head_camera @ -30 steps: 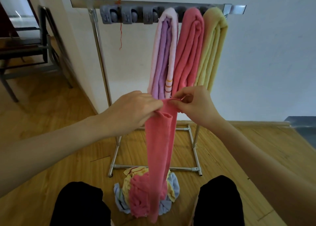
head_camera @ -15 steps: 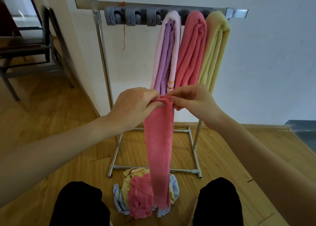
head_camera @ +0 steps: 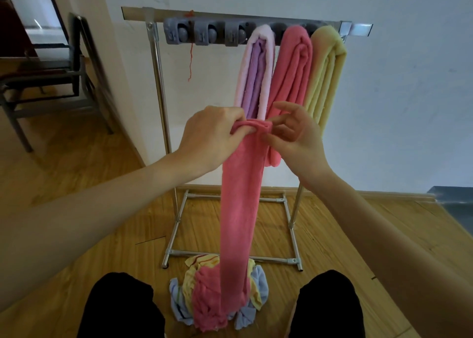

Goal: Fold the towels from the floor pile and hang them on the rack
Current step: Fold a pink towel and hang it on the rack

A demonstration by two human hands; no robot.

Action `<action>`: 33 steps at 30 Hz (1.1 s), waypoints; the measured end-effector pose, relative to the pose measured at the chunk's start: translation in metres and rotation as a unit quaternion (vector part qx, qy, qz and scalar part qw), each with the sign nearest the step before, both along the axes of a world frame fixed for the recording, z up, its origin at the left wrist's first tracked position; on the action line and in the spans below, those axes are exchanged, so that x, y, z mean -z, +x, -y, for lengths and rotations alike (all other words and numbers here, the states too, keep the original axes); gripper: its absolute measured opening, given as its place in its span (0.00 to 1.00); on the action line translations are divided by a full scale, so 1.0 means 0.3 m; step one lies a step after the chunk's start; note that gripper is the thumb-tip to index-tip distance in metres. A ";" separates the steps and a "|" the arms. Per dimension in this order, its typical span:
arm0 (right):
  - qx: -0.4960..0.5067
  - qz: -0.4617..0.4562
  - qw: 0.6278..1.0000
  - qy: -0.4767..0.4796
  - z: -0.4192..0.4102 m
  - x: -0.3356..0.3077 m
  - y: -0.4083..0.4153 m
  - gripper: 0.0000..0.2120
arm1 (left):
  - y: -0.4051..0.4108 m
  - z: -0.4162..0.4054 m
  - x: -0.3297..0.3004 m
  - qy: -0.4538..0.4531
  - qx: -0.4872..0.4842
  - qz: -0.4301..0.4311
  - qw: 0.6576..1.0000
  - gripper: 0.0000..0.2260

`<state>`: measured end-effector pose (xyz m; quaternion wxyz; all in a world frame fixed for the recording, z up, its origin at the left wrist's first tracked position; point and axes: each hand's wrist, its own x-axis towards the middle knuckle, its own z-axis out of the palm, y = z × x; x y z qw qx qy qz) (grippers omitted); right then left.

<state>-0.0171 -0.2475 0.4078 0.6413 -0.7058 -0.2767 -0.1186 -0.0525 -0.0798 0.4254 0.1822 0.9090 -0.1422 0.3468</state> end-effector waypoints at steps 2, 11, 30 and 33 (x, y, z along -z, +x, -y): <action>0.004 -0.008 1.000 -0.008 -0.006 -0.011 0.009 0.22 | 0.001 -0.012 -0.014 0.000 0.012 0.002 1.000 0.11; 0.017 -0.067 0.998 -0.004 -0.072 0.021 0.013 0.20 | -0.039 -0.096 0.178 -0.178 -0.009 -0.042 0.983 0.34; 0.131 -0.284 0.927 0.207 -0.023 0.089 0.072 0.16 | -0.071 -0.045 0.786 -0.481 -0.038 -0.492 0.725 0.16; 0.200 -0.303 0.921 0.138 0.048 0.212 0.094 0.16 | -0.052 -0.080 0.724 -0.488 -0.057 -0.452 0.744 0.10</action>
